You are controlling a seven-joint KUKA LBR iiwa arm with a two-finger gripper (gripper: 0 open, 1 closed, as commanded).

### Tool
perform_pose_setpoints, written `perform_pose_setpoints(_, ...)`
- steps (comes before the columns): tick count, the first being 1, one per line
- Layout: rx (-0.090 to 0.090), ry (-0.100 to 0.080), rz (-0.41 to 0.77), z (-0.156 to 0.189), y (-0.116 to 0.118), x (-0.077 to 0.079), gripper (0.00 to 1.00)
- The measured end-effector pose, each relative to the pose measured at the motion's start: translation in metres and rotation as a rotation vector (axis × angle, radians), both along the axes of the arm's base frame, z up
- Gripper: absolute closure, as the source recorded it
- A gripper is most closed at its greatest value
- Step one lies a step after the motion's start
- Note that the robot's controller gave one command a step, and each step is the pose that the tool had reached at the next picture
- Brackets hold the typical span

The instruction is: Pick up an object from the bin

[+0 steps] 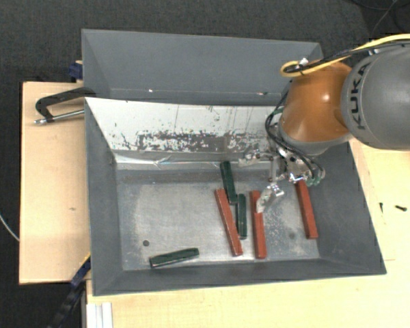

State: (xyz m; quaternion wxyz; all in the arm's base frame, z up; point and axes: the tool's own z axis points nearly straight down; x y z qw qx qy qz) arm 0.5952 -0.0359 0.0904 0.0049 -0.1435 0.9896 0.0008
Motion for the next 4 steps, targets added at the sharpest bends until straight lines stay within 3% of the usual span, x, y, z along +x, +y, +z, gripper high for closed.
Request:
perform_pose_setpoints(1, 0.006, -0.006, 0.211, 0.0, 0.004, 0.001, 0.0)
perform_pose_setpoints(2, -0.005, 0.0, 0.409, -0.017, -0.006, -0.002, 0.0)
perform_pose_setpoints(3, -0.007, -0.003, 0.5, -0.017, 0.004, -0.02, 0.0)
perform_pose_setpoints(4, -0.006, 0.006, 0.341, -0.017, 0.014, -0.02, 0.0)
